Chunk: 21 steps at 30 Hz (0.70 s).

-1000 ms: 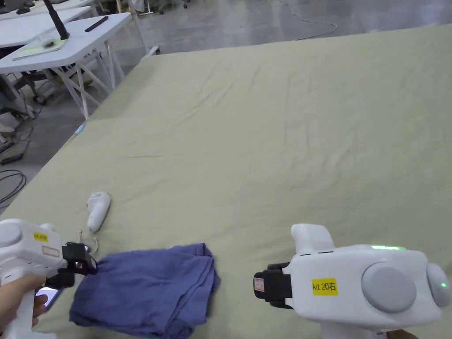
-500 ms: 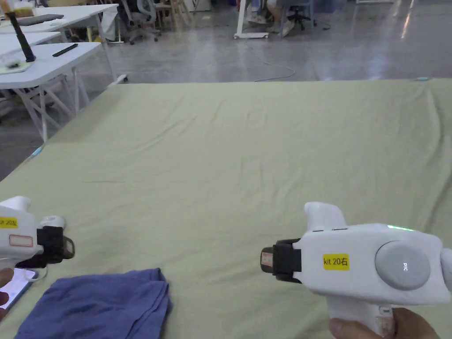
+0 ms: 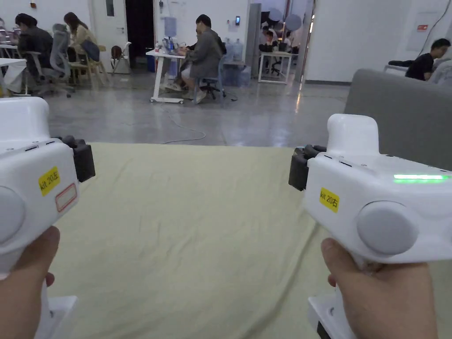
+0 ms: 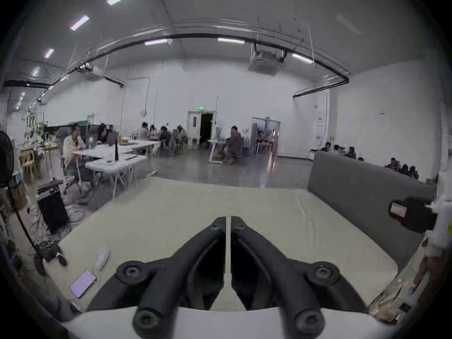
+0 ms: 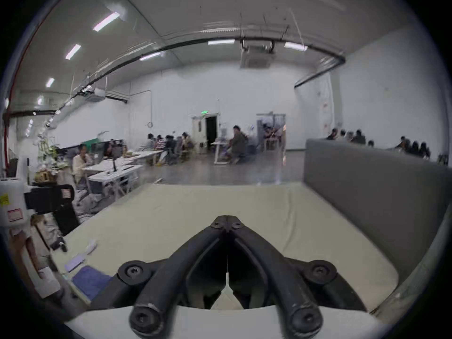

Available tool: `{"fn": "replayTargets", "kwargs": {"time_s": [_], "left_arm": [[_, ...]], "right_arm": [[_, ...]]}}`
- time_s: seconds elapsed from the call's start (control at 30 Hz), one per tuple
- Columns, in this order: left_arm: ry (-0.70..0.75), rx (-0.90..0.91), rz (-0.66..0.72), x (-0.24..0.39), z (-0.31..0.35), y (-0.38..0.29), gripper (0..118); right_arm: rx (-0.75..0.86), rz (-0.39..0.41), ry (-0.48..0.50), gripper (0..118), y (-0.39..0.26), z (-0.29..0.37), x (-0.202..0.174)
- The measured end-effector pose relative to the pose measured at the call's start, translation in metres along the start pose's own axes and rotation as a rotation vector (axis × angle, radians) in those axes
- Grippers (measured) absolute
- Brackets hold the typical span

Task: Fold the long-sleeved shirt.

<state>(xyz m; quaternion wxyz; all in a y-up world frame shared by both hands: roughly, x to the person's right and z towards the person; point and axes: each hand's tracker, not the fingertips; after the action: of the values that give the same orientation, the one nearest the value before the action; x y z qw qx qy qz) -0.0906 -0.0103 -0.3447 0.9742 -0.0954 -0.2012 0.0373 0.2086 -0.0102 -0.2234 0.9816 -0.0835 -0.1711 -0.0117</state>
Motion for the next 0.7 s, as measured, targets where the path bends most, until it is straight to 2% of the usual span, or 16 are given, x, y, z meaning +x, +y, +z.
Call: {"fn": "replayTargets", "kwargs": {"time_s": [0.23, 0.37, 0.57, 0.6, 0.63, 0.67, 0.7], "left_arm": [[0.100, -0.052, -0.101, 0.025, 0.011, -0.032, 0], [0.056, -0.040, -0.062, 0.022, 0.022, -0.031, 0], [0.078, -0.027, -0.104, 0.026, 0.030, -0.023, 0], [0.076, -0.027, -0.100, 0.025, 0.031, -0.021, 7], [0.086, -0.024, -0.101, 0.025, 0.031, -0.021, 40], [0.118, -0.021, -0.114, 0.027, 0.031, -0.019, 84], [0.140, -0.041, -0.127, 0.028, 0.028, -0.019, 118]], "right_arm": [[0.029, 0.068, 0.000, 0, -0.025, 0.027, 0.003], [0.018, 0.061, 0.037, 0, -0.030, 0.027, -0.001], [0.033, 0.064, 0.059, 0, -0.022, 0.028, -0.009], [0.030, 0.063, 0.070, 16, -0.019, 0.027, -0.009], [0.027, 0.066, 0.058, 72, -0.017, 0.024, -0.011], [0.002, 0.059, 0.004, 116, -0.016, 0.021, -0.014], [-0.019, 0.064, -0.026, 115, -0.015, 0.016, -0.015]]}}
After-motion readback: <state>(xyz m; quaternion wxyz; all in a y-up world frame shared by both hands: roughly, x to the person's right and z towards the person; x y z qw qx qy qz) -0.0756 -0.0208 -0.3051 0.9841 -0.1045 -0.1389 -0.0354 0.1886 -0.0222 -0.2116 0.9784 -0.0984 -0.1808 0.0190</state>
